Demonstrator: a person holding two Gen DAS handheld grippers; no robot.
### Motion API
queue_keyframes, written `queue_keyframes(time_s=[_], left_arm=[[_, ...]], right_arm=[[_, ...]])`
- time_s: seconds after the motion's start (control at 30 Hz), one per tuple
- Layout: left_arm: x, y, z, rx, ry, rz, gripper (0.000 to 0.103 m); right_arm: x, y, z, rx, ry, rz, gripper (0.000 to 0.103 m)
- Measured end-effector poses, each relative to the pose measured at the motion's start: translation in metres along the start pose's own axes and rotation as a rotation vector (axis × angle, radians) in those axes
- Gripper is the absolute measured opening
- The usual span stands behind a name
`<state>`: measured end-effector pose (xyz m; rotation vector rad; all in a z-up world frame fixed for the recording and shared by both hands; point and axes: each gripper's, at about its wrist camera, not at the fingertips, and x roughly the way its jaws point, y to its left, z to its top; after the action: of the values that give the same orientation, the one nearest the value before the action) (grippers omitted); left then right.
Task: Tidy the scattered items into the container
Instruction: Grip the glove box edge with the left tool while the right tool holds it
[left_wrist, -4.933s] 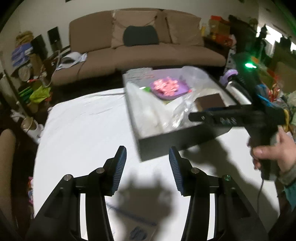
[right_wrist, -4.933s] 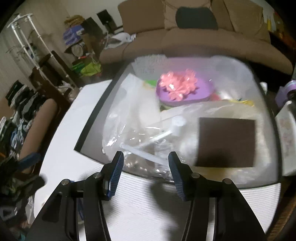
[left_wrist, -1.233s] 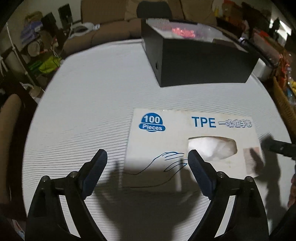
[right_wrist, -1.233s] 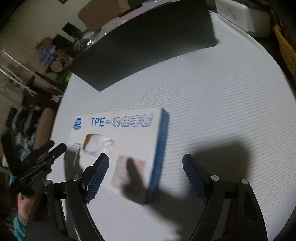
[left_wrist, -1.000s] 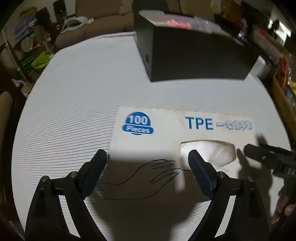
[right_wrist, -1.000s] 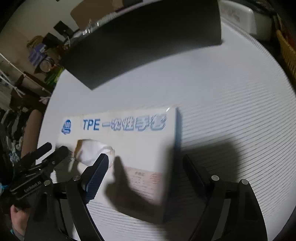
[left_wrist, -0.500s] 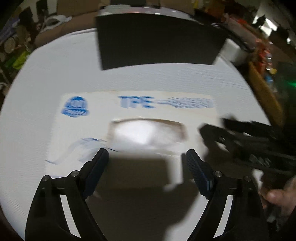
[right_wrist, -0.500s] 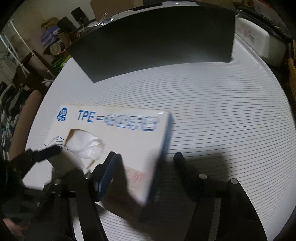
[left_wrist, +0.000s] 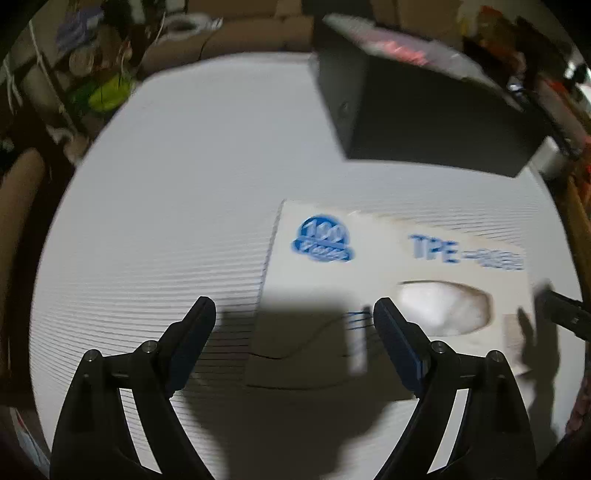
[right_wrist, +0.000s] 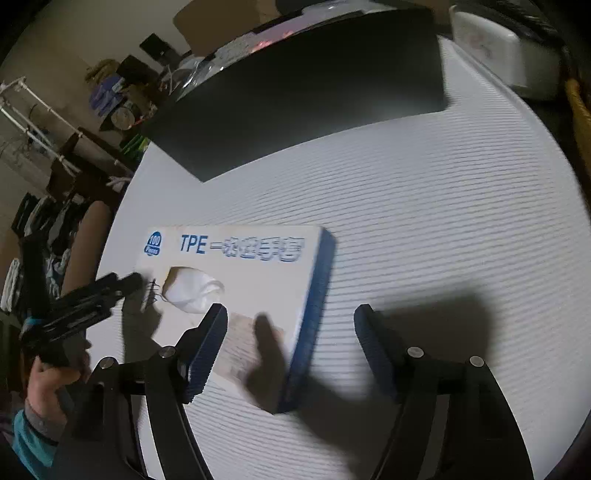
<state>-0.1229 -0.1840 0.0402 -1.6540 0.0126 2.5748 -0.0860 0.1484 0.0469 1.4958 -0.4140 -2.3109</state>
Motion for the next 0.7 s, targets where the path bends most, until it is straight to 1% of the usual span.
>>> queue_keyframes(time_s=[0.07,0.17,0.23,0.3,0.4,0.47,0.5,0.57,0.63,0.7], left_arm=[[0.012,0.003,-0.003,-0.024,0.026,-0.048,0.086],[0.020,0.003,-0.009,-0.081,0.031,-0.148,0.087],[0.023,-0.009,-0.014,-0.062,0.024,-0.152,0.091],[0.024,-0.022,-0.016,-0.030,0.022,-0.154,0.091],[0.022,-0.040,-0.024,-0.024,0.036,-0.195,0.091],[0.018,-0.058,-0.034,0.012,0.054,-0.217,0.091],[0.016,-0.069,-0.040,0.037,0.068,-0.224,0.091],[0.013,-0.082,-0.043,0.037,0.071,-0.199,0.092],[0.010,-0.091,-0.040,0.010,0.041,-0.130,0.092],[0.011,-0.100,-0.033,0.014,0.027,-0.079,0.092]], right_arm=[[0.008,0.001,0.003,0.001,0.022,-0.004,0.075],[0.023,-0.001,0.005,0.028,0.056,0.013,0.076],[0.024,0.000,0.007,0.026,0.042,0.025,0.078],[0.024,0.001,0.009,0.015,0.046,0.018,0.078],[0.019,-0.004,0.011,0.000,0.040,-0.042,0.082],[0.014,-0.014,0.011,-0.001,0.041,-0.078,0.083],[0.011,-0.019,0.011,-0.009,0.048,-0.096,0.086],[0.008,-0.025,0.010,-0.043,0.063,-0.116,0.087],[0.007,-0.026,0.008,-0.067,0.068,-0.148,0.087],[0.008,-0.022,0.006,-0.084,0.064,-0.195,0.088]])
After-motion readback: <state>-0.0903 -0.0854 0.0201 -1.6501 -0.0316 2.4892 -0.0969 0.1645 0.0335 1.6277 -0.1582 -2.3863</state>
